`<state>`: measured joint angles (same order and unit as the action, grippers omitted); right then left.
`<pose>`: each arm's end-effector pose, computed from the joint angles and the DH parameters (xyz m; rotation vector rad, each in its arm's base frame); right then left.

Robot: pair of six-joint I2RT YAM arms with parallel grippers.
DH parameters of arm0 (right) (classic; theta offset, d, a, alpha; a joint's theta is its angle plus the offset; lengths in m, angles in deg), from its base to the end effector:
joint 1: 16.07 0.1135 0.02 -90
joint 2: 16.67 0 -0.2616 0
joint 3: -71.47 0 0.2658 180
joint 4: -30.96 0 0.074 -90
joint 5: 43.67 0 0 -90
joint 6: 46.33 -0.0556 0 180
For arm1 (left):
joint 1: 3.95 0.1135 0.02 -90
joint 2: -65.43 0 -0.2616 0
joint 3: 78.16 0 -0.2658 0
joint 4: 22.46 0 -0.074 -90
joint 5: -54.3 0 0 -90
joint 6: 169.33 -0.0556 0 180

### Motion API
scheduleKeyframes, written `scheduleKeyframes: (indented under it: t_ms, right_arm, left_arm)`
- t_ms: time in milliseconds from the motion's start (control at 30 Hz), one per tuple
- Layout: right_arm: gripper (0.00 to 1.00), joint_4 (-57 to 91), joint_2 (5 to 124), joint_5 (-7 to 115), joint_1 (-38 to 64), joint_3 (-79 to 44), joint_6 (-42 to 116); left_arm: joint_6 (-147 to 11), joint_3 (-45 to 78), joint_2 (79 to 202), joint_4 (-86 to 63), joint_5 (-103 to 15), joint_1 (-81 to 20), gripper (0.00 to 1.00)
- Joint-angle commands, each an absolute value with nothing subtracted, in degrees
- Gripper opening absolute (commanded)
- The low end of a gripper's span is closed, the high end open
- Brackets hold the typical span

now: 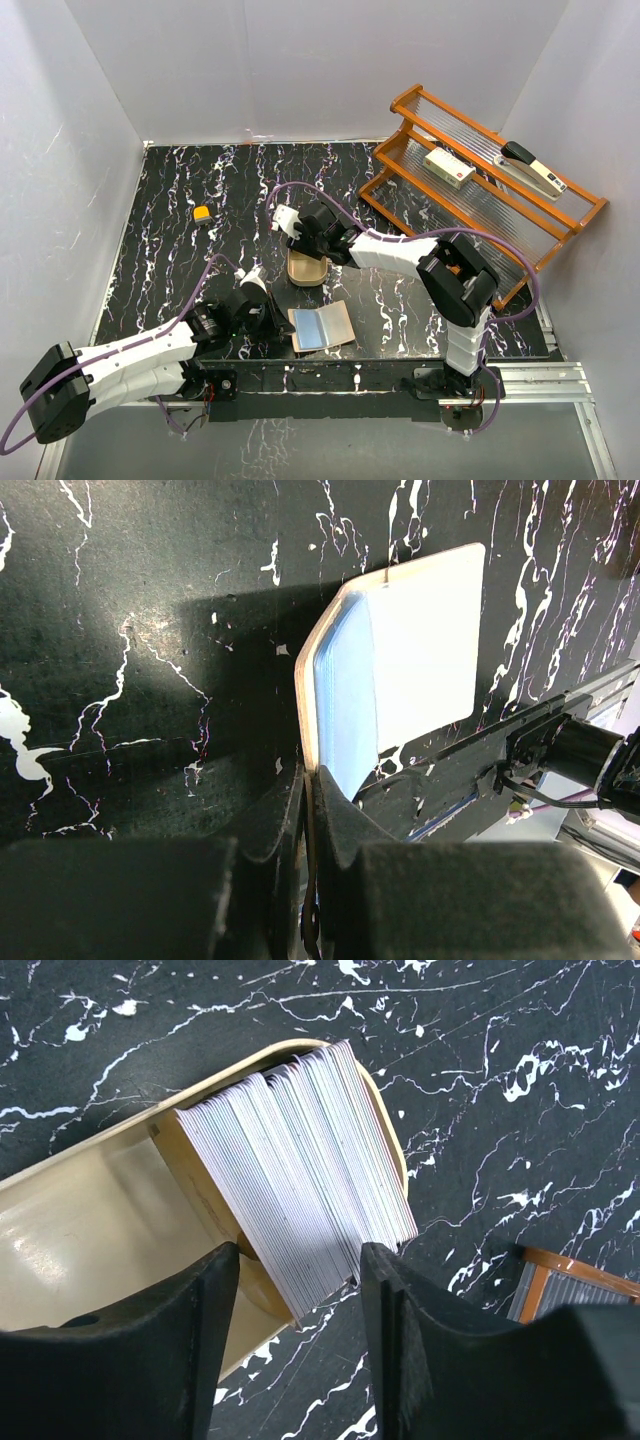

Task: Put the credit cards into the card holder
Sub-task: Pick up the credit card from the storage box.

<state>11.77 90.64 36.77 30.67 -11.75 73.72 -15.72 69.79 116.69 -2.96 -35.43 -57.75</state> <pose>0.3043 0.3099 0.1664 -1.3706 1.8640 -0.0464 0.1233 -0.1680 0.1490 -0.2152 2.4752 -1.0162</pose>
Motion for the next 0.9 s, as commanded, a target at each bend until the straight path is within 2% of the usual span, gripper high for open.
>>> scheduleKeyframes:
  t_ms: [0,400,700,800,867]
  right_arm:
    - [0.47,17.04,89.57,33.43,30.34,-11.65,75.01]
    - [0.29,16.78,87.78,33.24,30.35,-11.02,75.05]
    - [0.21,15.78,85.83,32.67,30.34,-11.22,74.77]
    - [0.15,15.01,85.09,32.73,30.4,-11.1,74.68]
    - [0.08,12.77,84.32,34.37,30.48,-11.4,73.89]
  left_arm:
    - [-16.45,68.93,116.14,-3.15,-34.65,-57.94,0.0]
    - [-16.23,69.2,116.44,-3.66,-35.0,-57.85,0.0]
    - [-16.14,69.01,117.12,-4.18,-35.27,-57.83,0.0]
    - [-16.14,69.02,117.19,-4.23,-35.27,-57.85,0.0]
    - [-16.0,68.93,117.21,-3.9,-35.27,-57.83,0.0]
